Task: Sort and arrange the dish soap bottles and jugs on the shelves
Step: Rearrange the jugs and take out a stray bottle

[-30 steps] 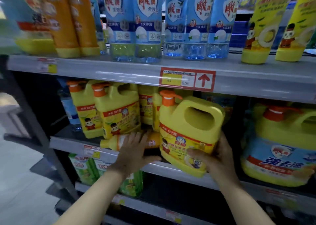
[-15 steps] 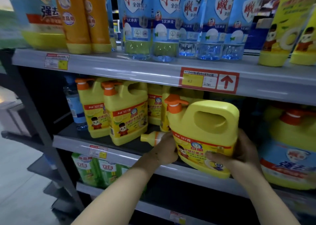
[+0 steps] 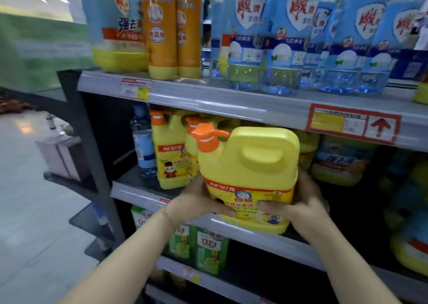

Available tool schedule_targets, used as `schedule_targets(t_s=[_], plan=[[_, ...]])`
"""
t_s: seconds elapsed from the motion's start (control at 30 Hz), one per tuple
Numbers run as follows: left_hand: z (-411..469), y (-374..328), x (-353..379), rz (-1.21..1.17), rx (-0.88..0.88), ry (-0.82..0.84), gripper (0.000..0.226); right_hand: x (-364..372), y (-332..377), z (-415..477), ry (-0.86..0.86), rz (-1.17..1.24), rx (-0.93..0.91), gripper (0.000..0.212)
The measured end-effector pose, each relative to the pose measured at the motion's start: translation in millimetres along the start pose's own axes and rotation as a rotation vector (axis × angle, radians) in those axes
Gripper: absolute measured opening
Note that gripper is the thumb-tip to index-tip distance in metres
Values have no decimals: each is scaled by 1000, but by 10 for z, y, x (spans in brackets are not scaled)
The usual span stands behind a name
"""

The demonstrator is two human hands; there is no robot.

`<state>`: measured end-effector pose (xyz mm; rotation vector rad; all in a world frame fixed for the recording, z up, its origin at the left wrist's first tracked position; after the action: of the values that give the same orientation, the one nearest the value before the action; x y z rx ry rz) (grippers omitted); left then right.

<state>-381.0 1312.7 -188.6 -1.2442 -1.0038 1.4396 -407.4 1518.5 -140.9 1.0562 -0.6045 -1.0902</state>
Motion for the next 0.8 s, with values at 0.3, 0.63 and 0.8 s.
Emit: schedule_targets(t_s=[0.3,0.63,0.8], plan=[[-472,-56,-1376,-191,117,-260,70,1558,-202,507,216,114,19,88],[-782,363,-2364,-195,120,-383,71,2309,-326,674,137,0,-126,29],[-896,534,-2526,-206,71,-471,74,2738,-377,1086,166,79,-10,38]])
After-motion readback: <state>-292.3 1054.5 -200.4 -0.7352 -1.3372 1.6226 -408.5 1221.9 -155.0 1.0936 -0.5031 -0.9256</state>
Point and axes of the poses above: each hand's wrist, its own z-axis towards the middle knuckle, its own x-axis out of the palm, y = z × x, the point moved 5 cm from there along z, towards the middle knuckle, and after that the axes turned 1 degree about z, right-handed, at the moved point
